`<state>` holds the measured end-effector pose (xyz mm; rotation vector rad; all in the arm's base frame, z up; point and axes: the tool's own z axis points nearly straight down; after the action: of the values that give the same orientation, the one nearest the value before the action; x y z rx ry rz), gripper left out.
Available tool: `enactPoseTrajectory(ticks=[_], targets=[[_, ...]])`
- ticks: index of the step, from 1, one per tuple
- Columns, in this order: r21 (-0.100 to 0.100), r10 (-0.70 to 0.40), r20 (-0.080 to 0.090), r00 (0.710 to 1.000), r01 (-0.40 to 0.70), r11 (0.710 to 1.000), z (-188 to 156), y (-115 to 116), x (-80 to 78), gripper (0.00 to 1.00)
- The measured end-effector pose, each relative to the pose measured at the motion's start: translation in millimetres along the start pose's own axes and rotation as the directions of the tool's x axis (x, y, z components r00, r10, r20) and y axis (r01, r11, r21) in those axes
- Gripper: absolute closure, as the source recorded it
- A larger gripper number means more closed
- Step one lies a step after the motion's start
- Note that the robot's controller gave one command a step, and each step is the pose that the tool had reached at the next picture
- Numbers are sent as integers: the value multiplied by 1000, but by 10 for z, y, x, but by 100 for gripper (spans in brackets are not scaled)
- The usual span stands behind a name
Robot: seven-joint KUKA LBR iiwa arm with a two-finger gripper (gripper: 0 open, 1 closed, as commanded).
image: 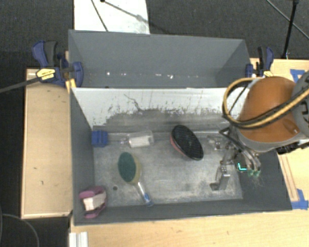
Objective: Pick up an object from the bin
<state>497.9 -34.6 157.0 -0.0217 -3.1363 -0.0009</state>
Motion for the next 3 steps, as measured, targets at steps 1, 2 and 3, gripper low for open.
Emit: enactPoseTrajectory(ticks=[1,2,3], targets=[[-1,-46,12,999,46,999,255,335,-616,0],[6,-96,26,995,96,995,787,61,-962,0],[4,-99,19,995,99,995,788,80,-935,100]])
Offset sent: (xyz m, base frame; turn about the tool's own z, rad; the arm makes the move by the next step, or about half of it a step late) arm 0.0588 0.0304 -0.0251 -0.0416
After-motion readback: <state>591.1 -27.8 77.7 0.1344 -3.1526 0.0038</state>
